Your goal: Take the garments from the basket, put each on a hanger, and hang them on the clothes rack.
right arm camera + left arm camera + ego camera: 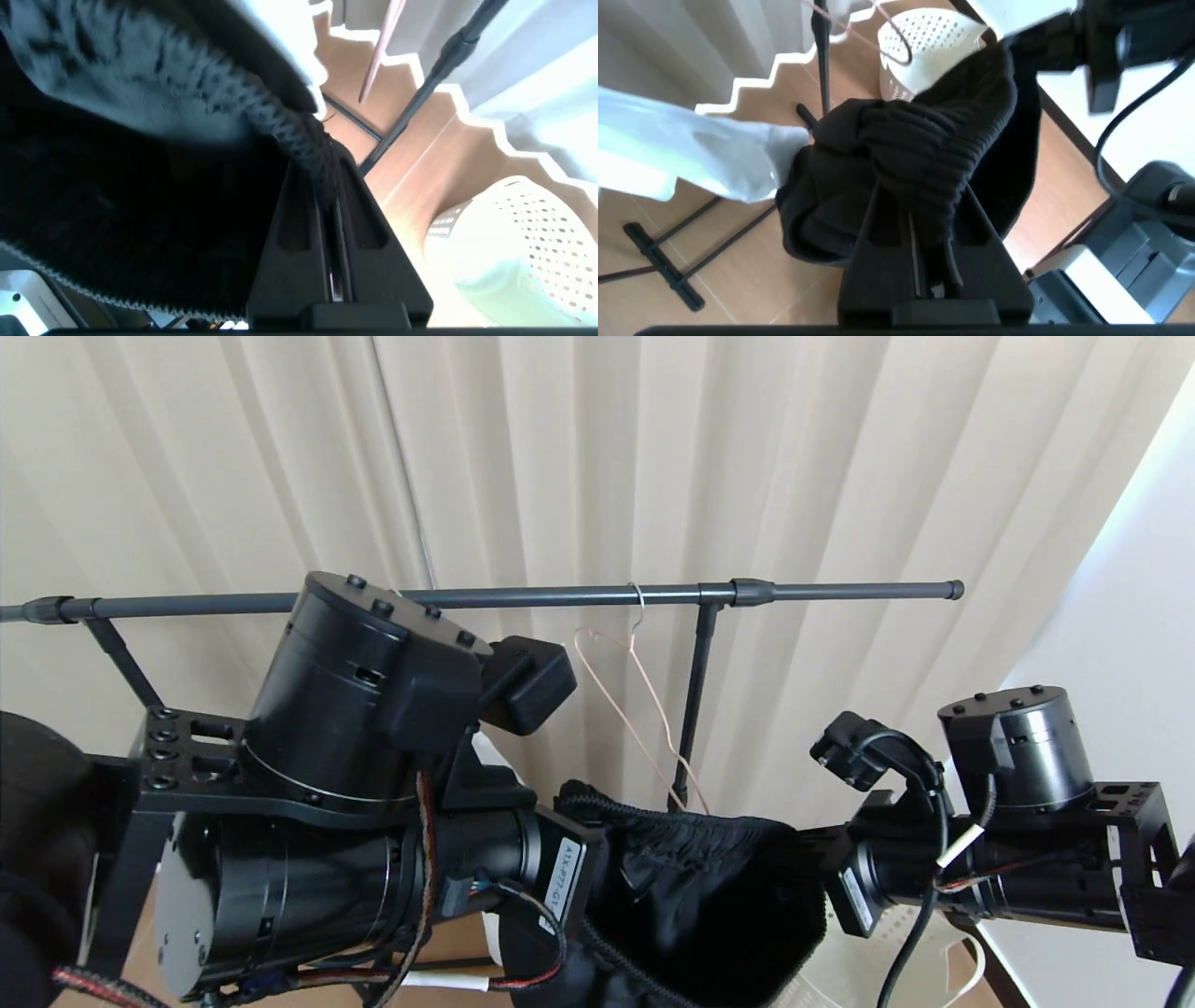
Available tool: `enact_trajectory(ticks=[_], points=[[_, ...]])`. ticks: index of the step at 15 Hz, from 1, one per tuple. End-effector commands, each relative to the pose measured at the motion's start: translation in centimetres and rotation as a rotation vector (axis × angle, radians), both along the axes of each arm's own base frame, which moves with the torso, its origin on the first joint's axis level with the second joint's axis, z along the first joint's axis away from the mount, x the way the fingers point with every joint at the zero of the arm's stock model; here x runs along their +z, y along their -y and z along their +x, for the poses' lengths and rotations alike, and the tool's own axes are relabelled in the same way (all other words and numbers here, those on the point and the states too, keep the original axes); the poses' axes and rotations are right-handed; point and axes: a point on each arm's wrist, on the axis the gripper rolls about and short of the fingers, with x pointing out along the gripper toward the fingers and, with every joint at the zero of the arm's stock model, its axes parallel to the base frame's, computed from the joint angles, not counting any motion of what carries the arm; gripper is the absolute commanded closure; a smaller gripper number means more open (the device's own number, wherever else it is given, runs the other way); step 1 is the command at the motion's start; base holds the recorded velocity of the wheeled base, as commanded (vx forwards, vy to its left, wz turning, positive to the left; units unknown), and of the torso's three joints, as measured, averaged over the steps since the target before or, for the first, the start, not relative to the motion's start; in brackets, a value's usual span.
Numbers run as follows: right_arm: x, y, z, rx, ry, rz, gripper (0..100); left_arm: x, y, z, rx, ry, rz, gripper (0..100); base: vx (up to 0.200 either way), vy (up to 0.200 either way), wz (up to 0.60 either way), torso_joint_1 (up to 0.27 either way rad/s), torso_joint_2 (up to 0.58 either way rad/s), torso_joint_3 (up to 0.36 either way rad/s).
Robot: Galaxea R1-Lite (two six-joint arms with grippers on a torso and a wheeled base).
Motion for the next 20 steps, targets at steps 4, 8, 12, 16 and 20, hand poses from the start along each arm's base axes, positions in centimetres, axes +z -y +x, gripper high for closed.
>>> enact_trajectory(ticks=[4,8,12,16,20], points=[[1.1,1.2,-1.6,-0.023,0.035,0.026,100,-2.0,-0.1,-1.0,-0.034,-0.022,0.048,100,0.0,0.0,0.0,0.0,0.0,0.0],[1.3,3.1,-2.7,-0.073,0.048,0.028,100,-2.4,-0.4,-1.3,-0.043,-0.018,0.05,0,0.0,0.0,0.0,0.0,0.0,0.0],[2.3,5.5,-6.2,-0.078,0.035,-0.024,100,-2.6,-0.8,-1.7,-0.045,-0.024,0.055,0,0.0,0.0,0.0,0.0,0.0,0.0],[3.5,7.2,-8.2,-0.039,0.106,-0.112,100,-2.3,-0.5,-0.3,-0.056,-0.031,-0.004,0,0.0,0.0,0.0,0.0,0.0,0.0],[2.7,9.5,-5.3,-0.168,0.105,-0.192,100,-3.0,1.5,3.0,0.008,-0.029,0.008,0,0.0,0.0,0.0,0.0,0.0,0.0]])
